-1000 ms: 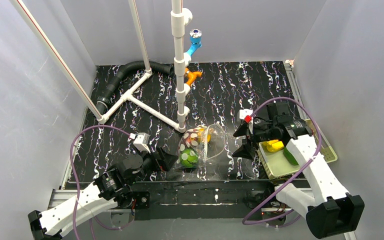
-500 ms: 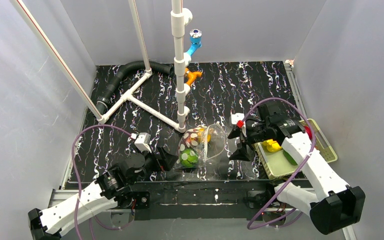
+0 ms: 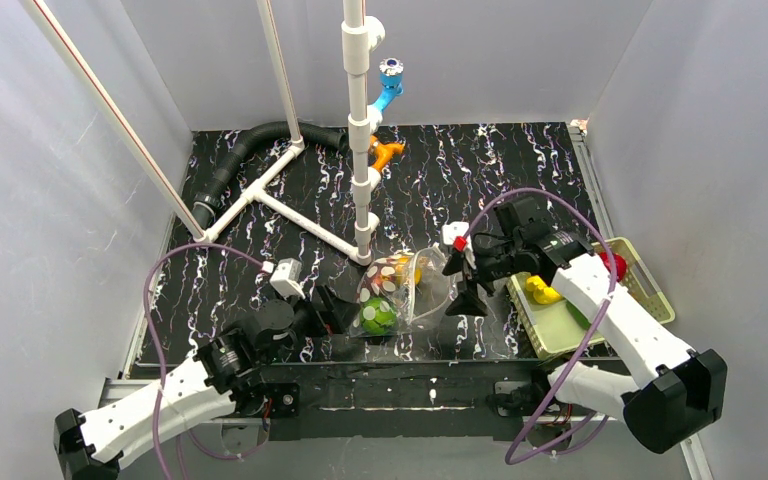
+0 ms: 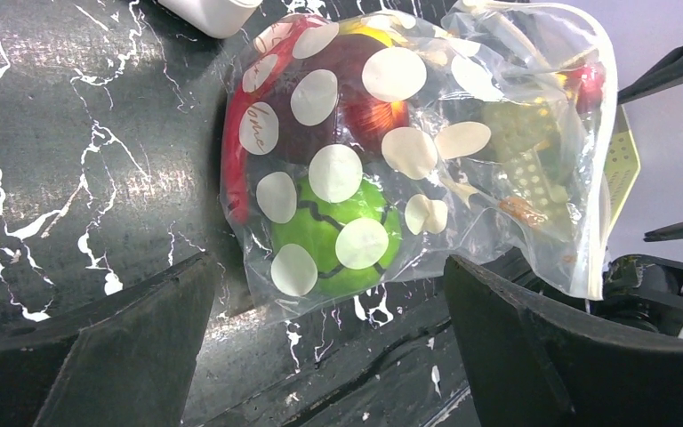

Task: Open the zip-top bag and remove the fake food
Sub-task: Pick up the fake fruit from the zipper food storage bag.

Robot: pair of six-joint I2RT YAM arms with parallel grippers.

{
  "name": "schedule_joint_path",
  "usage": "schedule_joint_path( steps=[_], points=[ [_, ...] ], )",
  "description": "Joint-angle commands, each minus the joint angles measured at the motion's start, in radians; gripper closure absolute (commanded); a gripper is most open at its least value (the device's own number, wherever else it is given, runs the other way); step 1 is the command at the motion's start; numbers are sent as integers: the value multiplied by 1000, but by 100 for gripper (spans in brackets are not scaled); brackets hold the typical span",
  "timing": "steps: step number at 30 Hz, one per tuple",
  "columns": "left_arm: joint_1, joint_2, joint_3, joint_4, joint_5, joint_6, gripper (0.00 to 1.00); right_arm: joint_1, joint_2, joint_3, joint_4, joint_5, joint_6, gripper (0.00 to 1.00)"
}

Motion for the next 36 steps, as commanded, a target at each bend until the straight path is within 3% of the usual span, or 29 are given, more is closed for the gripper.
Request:
schedule_joint_path(
  steps=[1, 7, 14, 26, 36],
  points=[
    [-3, 64, 39, 80, -26, 6, 2, 26, 33, 25, 145, 0, 198, 10],
    [0, 133, 49, 177, -29, 54, 3, 27, 103, 51, 273, 28, 448, 28],
    [27, 219, 26, 287, 38, 96, 11, 49, 190, 37, 369, 110, 551, 40],
    [66, 311, -35, 319, 116, 93, 27, 142, 339, -20, 456, 105, 596, 38],
    [70, 83, -99, 158, 120, 88, 30, 189, 400, -10, 456, 116, 570, 35]
  ],
)
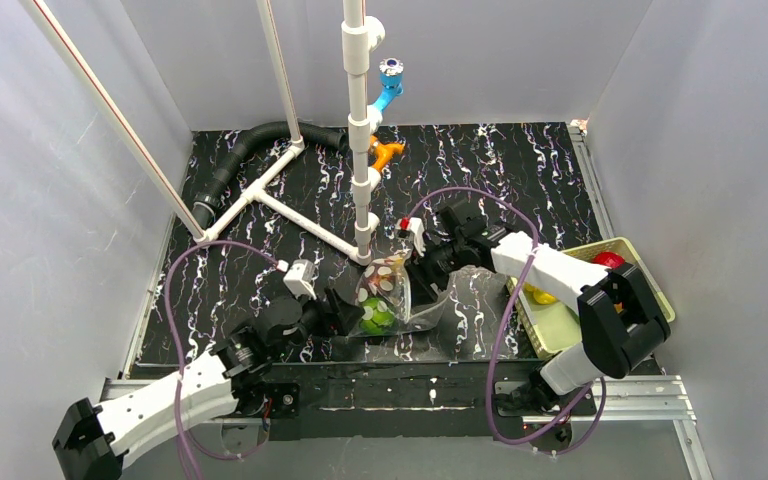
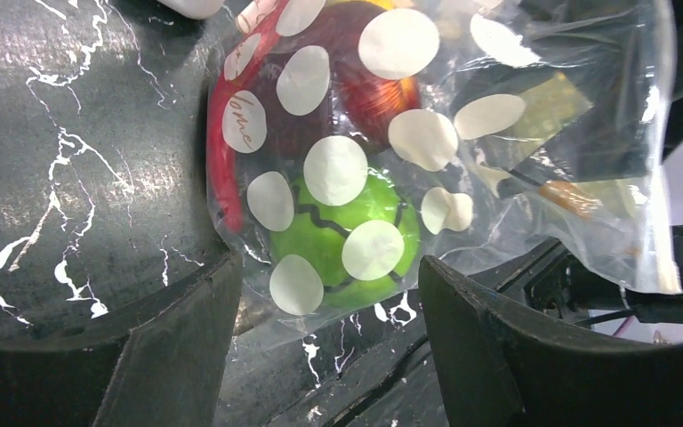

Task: Open the zip-top bag and remove the fake food
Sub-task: Pick up the fake fruit from the zipper food storage bag.

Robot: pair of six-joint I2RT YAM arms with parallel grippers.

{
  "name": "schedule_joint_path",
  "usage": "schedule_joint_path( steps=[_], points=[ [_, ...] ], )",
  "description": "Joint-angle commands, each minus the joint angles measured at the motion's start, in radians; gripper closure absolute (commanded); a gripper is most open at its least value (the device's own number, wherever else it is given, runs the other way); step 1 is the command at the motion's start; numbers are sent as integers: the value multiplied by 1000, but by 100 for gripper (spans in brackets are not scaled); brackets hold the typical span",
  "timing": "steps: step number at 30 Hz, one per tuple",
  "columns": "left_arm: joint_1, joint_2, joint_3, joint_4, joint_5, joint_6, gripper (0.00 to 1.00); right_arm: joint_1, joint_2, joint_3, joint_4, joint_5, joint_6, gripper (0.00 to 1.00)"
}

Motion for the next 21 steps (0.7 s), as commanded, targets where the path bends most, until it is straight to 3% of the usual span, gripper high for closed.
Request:
schedule_joint_path(
  steps=[1, 5, 9, 13, 16, 21],
  points=[
    [9, -118, -17, -117, -9, 7, 30, 20, 12, 6, 34, -2, -9, 35],
    [8, -166, -12, -223, -19, 4, 32, 25, 20, 1, 43, 3, -12, 35],
    [8, -141, 5, -284, -30, 0, 41, 29, 26, -1, 45, 2, -16, 35],
    [8, -68, 26, -270, -13, 14, 48, 29, 27, -5, 49, -7, -15, 34],
    [8, 8, 44, -244, 11, 31, 59, 33, 36, -8, 51, -16, -15, 34],
    [9, 106, 57, -193, 56, 40, 62, 40, 43, -5, 49, -25, -15, 33]
  ],
)
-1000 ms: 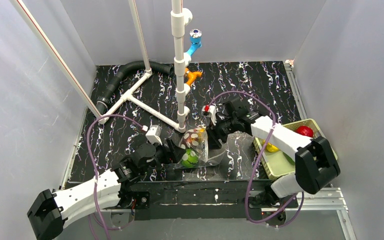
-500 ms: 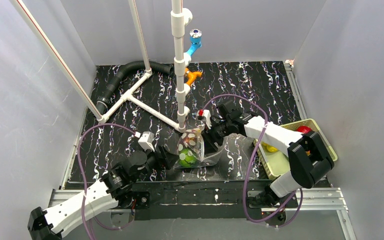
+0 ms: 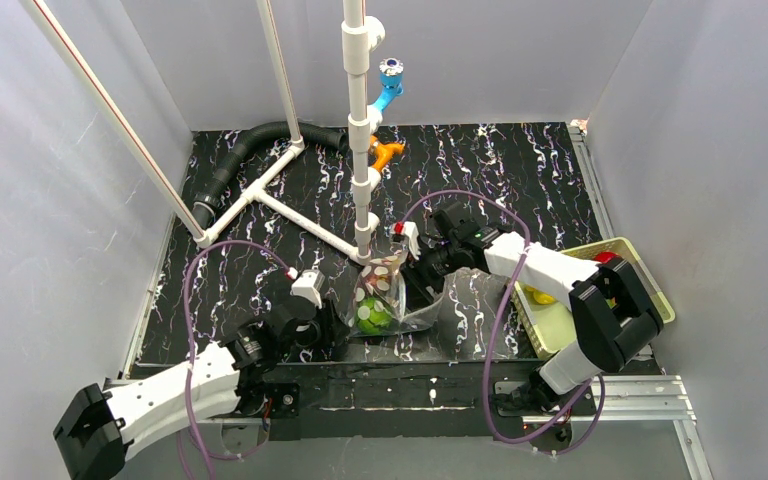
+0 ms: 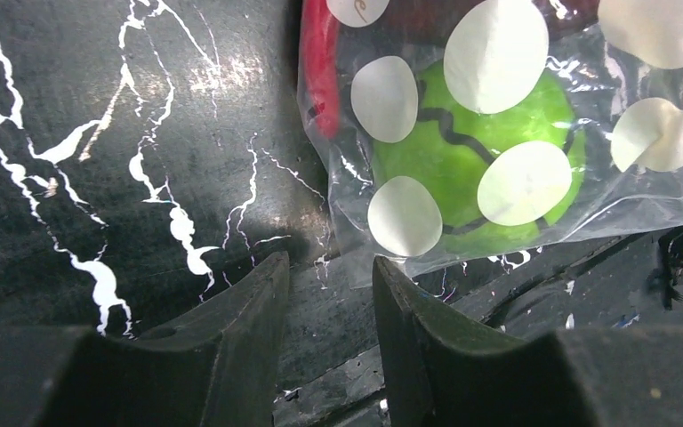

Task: Open the zip-top bag and remove the fake food
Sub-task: Pick up the fake fruit from the zipper food storage bag.

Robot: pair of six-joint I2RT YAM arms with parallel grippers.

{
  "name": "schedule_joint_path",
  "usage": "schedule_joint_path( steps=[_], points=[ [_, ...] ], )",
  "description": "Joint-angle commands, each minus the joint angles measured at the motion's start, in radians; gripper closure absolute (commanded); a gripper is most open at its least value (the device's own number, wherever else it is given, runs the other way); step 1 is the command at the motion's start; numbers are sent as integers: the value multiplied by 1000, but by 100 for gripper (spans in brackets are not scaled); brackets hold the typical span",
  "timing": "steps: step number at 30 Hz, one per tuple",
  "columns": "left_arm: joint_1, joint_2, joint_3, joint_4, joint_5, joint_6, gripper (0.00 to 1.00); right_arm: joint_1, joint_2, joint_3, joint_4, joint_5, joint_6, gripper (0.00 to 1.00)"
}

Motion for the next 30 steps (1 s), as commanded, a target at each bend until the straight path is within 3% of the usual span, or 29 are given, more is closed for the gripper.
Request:
schedule_joint_path(
  steps=[1, 30],
  points=[
    [4, 57, 37, 56, 42, 23, 62, 14, 10, -7, 24, -29, -8, 33],
    [4, 230, 28, 257, 128, 11, 63, 54, 51, 2, 7, -43, -25, 30]
  ],
)
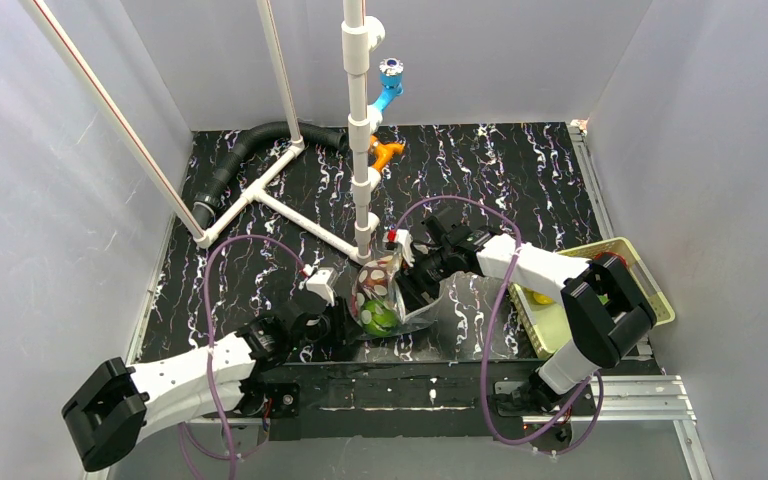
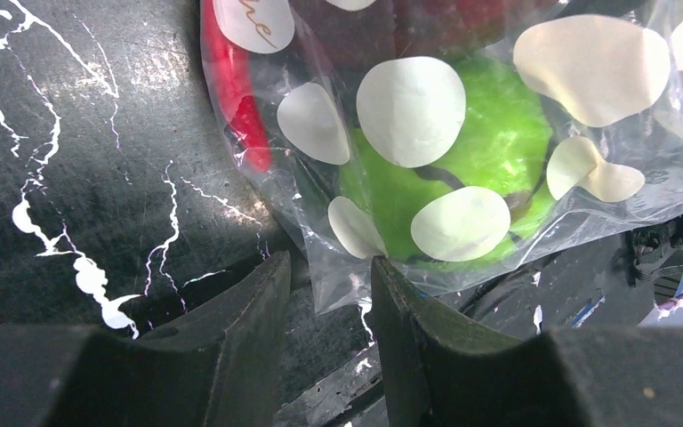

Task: Open the zip-top bag and remove the fake food
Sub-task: Pick up the fake fruit from the zipper food storage bag.

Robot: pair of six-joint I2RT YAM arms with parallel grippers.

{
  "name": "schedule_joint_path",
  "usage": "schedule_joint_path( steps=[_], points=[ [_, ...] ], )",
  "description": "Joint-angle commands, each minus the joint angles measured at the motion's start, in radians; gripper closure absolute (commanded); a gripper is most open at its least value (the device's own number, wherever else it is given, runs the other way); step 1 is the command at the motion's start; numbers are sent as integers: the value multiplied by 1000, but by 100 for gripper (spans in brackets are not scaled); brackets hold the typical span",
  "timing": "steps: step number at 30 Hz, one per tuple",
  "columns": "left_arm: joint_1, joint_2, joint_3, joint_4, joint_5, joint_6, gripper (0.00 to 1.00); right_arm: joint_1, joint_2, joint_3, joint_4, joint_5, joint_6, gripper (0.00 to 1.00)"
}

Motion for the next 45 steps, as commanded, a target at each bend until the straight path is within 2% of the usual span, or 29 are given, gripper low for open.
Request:
schedule_joint_path(
  steps=[1, 19, 20, 21, 22, 32, 38, 45],
  points=[
    [3, 14, 25, 33, 17, 5, 63, 11, 16, 3, 8, -32, -17, 30],
    [2, 95, 46, 87, 54, 11, 63, 24, 32, 8, -8, -58, -32, 28],
    [3, 97, 48, 87, 54, 12, 63, 27, 33, 9, -13, -80, -39, 18],
    [3, 98, 51, 90, 54, 13, 63, 29, 33, 11, -19, -97, -43, 4],
    [3, 101, 54, 92, 54, 17, 63, 32, 32, 13, -22, -112, -46, 2],
    [3, 252, 111, 181, 148, 45, 63, 54, 59, 29, 22, 16, 9, 2],
    [3, 280, 110, 198, 144, 35, 63, 55, 89, 61, 13, 0, 3, 2],
    [3, 366, 158, 226, 165, 45, 63, 92, 136, 102, -22, -24, -14, 13]
  ],
)
